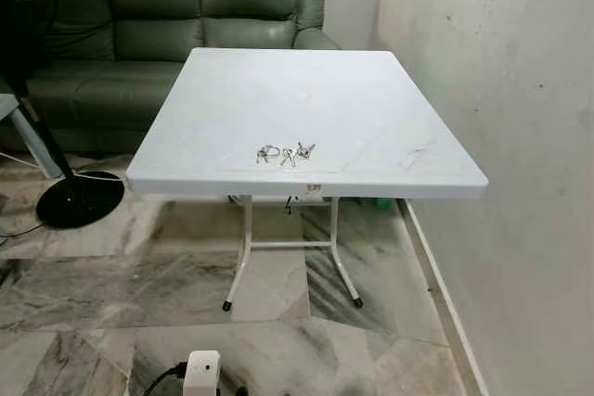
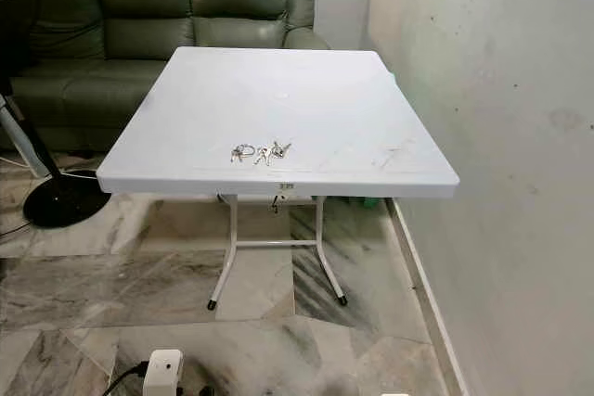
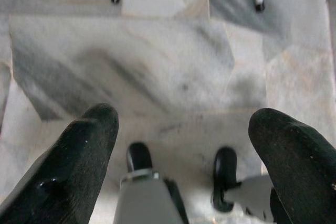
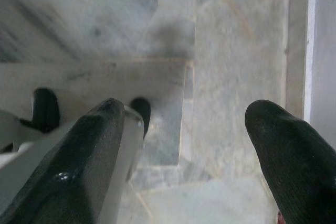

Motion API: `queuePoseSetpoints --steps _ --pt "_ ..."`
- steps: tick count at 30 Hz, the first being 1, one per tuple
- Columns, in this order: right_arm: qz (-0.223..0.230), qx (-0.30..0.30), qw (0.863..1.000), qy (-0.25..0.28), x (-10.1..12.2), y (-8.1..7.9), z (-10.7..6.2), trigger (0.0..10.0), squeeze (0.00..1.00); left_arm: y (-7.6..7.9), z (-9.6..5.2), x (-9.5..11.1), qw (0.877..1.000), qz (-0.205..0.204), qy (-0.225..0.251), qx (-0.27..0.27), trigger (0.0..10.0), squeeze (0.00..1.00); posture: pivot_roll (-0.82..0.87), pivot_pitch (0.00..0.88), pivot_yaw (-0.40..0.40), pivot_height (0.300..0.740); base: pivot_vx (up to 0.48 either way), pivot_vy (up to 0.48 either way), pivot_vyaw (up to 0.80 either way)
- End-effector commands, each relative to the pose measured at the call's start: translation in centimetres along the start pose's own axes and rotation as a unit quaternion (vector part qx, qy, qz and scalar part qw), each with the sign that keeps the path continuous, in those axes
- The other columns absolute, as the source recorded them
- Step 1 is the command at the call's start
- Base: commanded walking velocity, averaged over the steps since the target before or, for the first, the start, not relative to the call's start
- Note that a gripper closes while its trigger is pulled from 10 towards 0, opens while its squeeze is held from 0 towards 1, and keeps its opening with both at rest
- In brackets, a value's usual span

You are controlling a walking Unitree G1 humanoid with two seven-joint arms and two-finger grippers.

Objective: Hang keys on a hook

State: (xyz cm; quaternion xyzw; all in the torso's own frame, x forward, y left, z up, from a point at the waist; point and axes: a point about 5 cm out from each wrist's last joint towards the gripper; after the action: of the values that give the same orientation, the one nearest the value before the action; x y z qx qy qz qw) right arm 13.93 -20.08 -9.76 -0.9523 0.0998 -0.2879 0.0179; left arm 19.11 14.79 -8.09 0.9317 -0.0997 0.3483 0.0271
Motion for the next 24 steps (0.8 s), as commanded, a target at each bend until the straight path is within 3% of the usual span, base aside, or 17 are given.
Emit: queuePoseSetpoints --steps 1,2,3,4,9,11,12,18,20,21,24 --pt "-0.003 0.009 1.000 0.024 1.2 -0.1 0.2 10.0 0.00 -0.4 0.2 1.4 1.000 -0.003 0.030 0.004 10.0 0.00 -0.02 0.000 -0.037 0.740 0.000 0.000 0.00" --pt "-0.003 0.009 1.000 0.024 1.2 -0.1 0.2 10.0 0.00 -0.4 0.2 1.4 1.000 -0.003 0.030 0.004 10.0 0.00 -0.02 0.000 -0.037 0.740 0.000 0.000 0.00" --pt "0.003 0.021 0.998 0.062 3.1 -0.3 0.4 10.0 0.00 -0.8 0.4 2.8 0.998 -0.006 0.062 0.004 10.0 0.00 -0.02 0.000 -0.037 0.740 0.000 0.000 0.00" --pt "0.003 0.021 0.998 0.062 3.1 -0.3 0.4 10.0 0.00 -0.8 0.4 2.8 0.998 -0.006 0.062 0.004 10.0 0.00 -0.02 0.000 -0.037 0.740 0.000 0.000 0.00" --pt "0.007 0.069 0.982 0.178 8.6 -1.4 0.4 10.0 0.00 -2.1 0.4 6.9 0.986 -0.022 0.164 0.001 10.0 0.00 -0.02 0.000 -0.036 0.740 0.000 0.000 0.00" --pt "0.007 0.074 0.979 0.189 9.0 -1.5 0.4 10.0 0.00 -2.2 0.3 7.2 0.985 -0.023 0.173 0.002 10.0 0.00 -0.01 0.000 -0.036 0.740 0.000 0.000 0.00" --pt "0.011 0.093 0.970 0.224 10.6 -2.3 0.2 10.0 0.00 -2.4 0.2 8.8 0.977 -0.030 0.209 0.005 10.0 0.00 -0.01 0.000 -0.039 0.740 0.000 0.000 0.00" --pt "0.018 0.146 0.938 0.314 14.8 -4.5 -0.7 10.0 0.00 -2.5 -0.4 13.0 0.952 -0.028 0.304 -0.004 10.0 0.00 -0.01 0.000 -0.043 0.740 0.000 0.000 0.00" --pt "0.017 0.153 0.933 0.325 15.3 -4.7 -0.8 10.0 0.00 -2.5 -0.5 13.5 0.948 -0.026 0.316 -0.007 10.0 0.00 -0.01 0.000 -0.043 0.740 0.000 0.000 0.00" --pt "0.014 0.172 0.919 0.355 16.5 -5.3 -1.4 10.0 0.00 -2.2 -0.9 14.7 0.936 -0.016 0.351 -0.015 10.0 0.00 -0.01 0.000 -0.045 0.740 0.000 0.000 0.00" --pt "0.007 0.197 0.897 0.395 18.0 -6.1 -2.3 10.0 0.00 -1.9 -1.5 16.0 0.920 -0.002 0.392 -0.026 10.0 0.00 -0.01 0.000 -0.045 0.740 0.000 0.000 0.00"
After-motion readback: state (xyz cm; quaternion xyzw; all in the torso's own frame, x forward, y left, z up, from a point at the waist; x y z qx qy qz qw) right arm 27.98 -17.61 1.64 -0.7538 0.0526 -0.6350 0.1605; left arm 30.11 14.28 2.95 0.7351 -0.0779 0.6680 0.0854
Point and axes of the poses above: a point about 5 cm out from each wrist's last joint towards the gripper, its own z axis pointing out of the wrist towards the gripper, its own x axis along the axis of the wrist's last joint, y = z × x, and after that the axes turned 14 degrees about z, right-handed
